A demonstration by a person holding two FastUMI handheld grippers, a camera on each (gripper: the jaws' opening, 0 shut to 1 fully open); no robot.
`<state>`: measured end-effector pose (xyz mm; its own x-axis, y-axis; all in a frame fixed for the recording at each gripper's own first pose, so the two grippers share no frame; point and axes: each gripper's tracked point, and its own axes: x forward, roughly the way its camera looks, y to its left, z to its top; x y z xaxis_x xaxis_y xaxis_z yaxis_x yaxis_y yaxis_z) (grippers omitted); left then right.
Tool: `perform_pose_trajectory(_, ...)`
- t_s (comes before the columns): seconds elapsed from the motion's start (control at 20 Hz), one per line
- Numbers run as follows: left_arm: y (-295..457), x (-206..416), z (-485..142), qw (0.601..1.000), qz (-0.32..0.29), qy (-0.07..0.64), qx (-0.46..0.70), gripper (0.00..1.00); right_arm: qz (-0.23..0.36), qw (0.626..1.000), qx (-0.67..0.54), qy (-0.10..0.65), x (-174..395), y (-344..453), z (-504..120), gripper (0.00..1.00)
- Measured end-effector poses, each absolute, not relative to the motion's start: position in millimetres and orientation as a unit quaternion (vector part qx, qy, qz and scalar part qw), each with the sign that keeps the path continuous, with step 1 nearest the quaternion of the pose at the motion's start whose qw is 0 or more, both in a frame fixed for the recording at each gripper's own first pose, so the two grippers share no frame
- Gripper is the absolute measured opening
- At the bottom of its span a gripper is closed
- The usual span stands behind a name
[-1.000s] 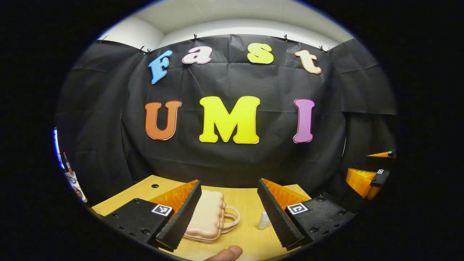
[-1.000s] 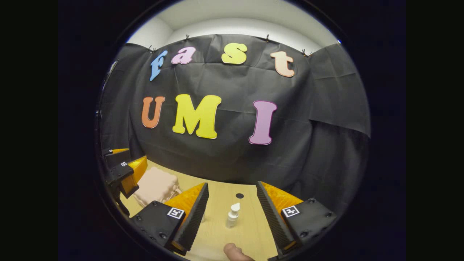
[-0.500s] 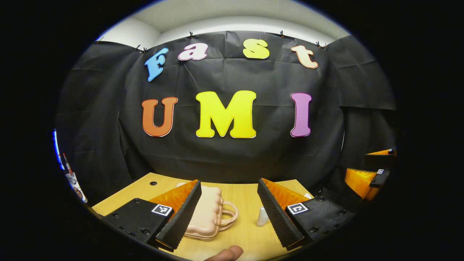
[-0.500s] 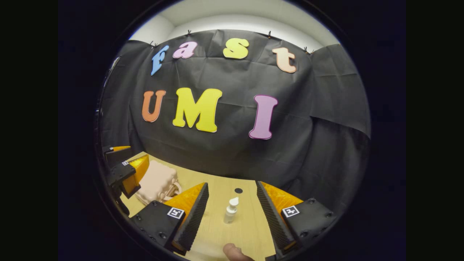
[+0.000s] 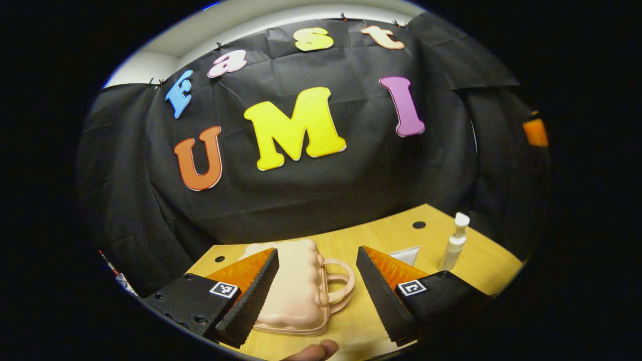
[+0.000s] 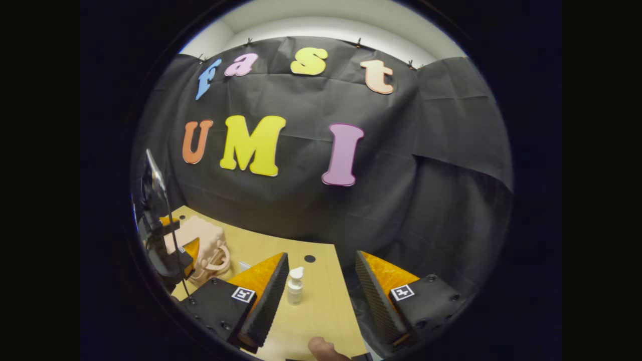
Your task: First open the suitcase, pack the skin care products into it, and then close the suitcase.
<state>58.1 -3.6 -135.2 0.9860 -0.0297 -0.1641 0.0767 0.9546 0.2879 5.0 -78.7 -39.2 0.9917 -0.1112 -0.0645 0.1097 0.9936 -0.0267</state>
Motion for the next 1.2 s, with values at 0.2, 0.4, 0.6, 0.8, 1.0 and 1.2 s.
perform_pose_trajectory(0.2,-1.8,75.9,-185.9,0.964,-0.036,0.112,0.239,0.99,-0.080,0.996,-0.015,0.042,2.4,-112.7,-57.0,0.79)
perform_pose_trajectory(0.4,-9.7,84.9,-222.7,0.943,-0.065,0.127,0.302,0.99,-0.084,0.994,-0.004,0.069,2.0,-134.6,-88.7,0.80)
perform_pose_trajectory(0.6,-11.5,96.6,-242.2,0.906,-0.069,0.141,0.392,0.98,-0.070,0.994,0.009,0.086,13.0,-146.5,-109.6,0.79)
perform_pose_trajectory(0.8,-9.3,115.1,-255.4,0.874,-0.049,0.160,0.456,0.97,-0.055,0.994,-0.010,0.092,25.7,-163.7,-127.9,0.79)
perform_pose_trajectory(1.0,0.5,129.8,-268.1,0.831,-0.026,0.186,0.524,0.93,-0.026,0.996,-0.045,0.071,30.5,-163.8,-135.9,0.79)
perform_pose_trajectory(1.2,2.0,137.4,-265.3,0.801,-0.018,0.183,0.570,0.80,-0.009,0.996,-0.046,0.075,28.2,-149.9,-141.4,0.80)
